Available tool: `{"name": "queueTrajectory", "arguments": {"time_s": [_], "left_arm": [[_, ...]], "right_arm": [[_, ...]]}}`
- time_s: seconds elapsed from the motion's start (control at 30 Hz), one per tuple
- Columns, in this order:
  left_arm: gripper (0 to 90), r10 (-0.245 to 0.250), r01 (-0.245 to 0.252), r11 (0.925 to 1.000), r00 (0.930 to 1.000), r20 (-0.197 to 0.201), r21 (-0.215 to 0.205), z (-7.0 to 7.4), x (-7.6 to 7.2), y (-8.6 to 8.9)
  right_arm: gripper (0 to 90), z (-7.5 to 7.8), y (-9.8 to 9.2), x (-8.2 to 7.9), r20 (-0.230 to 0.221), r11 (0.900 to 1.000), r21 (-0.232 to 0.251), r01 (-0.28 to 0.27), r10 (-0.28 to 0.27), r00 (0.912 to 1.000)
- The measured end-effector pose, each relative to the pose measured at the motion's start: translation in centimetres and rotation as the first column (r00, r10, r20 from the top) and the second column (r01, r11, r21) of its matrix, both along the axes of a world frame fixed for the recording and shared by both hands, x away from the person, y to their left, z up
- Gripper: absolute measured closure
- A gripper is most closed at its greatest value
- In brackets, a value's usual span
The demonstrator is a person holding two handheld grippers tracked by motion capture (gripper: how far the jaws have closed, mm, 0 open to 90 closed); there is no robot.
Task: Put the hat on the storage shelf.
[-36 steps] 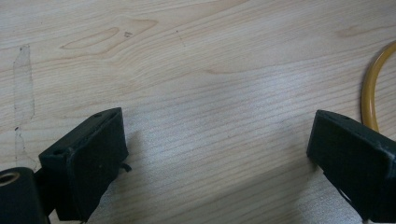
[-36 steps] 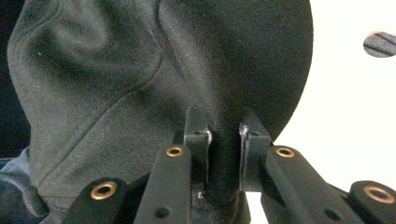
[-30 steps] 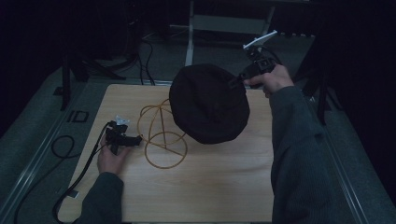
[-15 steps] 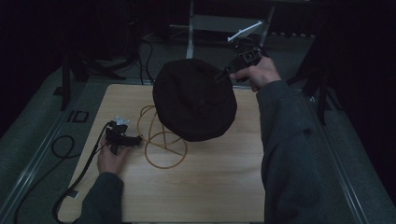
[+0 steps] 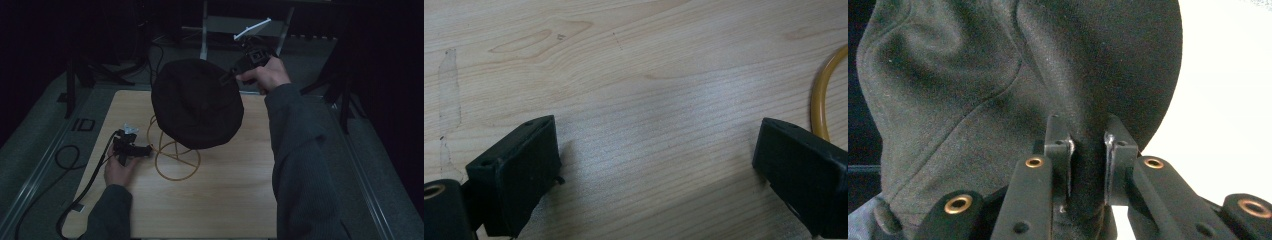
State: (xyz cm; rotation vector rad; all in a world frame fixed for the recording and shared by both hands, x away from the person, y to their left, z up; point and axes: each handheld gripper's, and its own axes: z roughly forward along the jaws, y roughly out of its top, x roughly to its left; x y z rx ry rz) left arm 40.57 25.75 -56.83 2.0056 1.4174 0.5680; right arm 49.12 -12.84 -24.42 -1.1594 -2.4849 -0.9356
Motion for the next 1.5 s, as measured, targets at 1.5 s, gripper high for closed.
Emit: {"name": "queueTrajectory", "arguments": {"time_s": [1.5], "left_arm": [[4.4,-0.002,0.002,1.0,1.0,0.0,0.002,0.0,0.0,0.0]], "right_arm": [[76.2,-2.2,6.3,0.1,-0.021,0.999,-0.033,-0.018,0.018,0.9996]]}}
